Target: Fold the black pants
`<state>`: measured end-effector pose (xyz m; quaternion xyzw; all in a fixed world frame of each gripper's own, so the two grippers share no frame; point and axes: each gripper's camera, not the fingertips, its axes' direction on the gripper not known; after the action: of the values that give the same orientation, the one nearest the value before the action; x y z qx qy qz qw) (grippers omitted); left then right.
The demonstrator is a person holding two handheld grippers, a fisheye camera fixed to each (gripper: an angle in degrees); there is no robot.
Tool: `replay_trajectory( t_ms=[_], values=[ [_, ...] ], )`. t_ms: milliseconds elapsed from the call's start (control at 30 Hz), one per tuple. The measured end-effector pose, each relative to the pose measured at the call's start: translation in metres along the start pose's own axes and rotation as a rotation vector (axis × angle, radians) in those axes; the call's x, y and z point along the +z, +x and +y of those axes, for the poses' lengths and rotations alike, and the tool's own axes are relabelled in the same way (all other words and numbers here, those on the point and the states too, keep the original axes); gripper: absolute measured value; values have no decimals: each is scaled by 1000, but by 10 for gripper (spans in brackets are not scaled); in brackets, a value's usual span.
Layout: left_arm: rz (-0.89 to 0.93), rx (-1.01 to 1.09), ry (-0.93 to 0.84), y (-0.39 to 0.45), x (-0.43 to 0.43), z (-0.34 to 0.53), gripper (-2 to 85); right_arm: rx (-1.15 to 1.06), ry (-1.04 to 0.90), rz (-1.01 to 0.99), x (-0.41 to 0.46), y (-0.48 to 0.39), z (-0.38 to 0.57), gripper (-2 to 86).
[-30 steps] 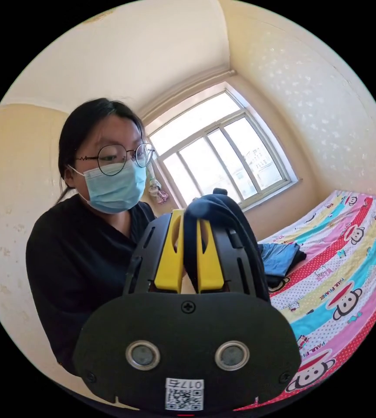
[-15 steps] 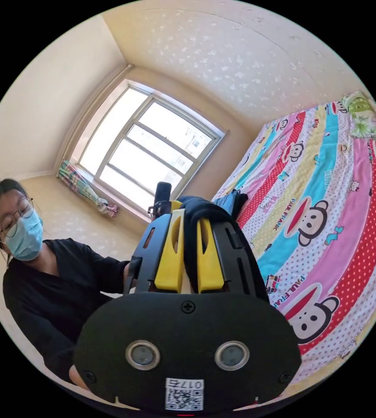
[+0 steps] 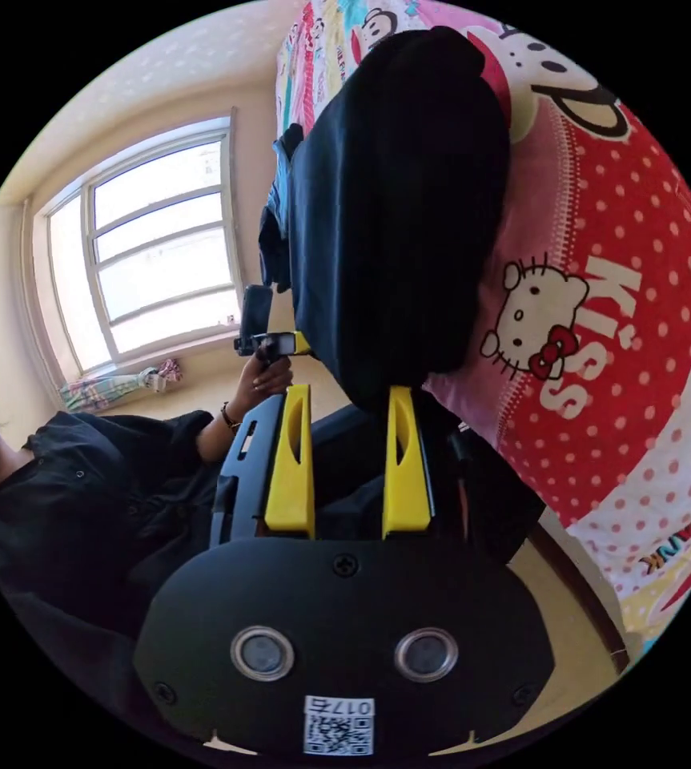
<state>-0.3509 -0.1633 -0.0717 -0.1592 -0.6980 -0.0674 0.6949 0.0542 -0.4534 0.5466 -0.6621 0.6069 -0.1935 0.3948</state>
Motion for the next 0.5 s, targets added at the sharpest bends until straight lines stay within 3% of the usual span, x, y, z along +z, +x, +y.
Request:
replay_trajectory(
  t_ms=[267, 433, 500],
  values=[
    [-110, 173, 252, 33, -125, -38, 197, -40, 256, 111, -88, -37, -89, 234],
    [-116, 106, 180, -25, -95, -65, 240, 28, 227, 108, -64, -19, -159, 271],
    [-33, 64, 149, -60, -62, -46, 235, 44, 267, 100, -47, -13, -164, 272]
  ],
)
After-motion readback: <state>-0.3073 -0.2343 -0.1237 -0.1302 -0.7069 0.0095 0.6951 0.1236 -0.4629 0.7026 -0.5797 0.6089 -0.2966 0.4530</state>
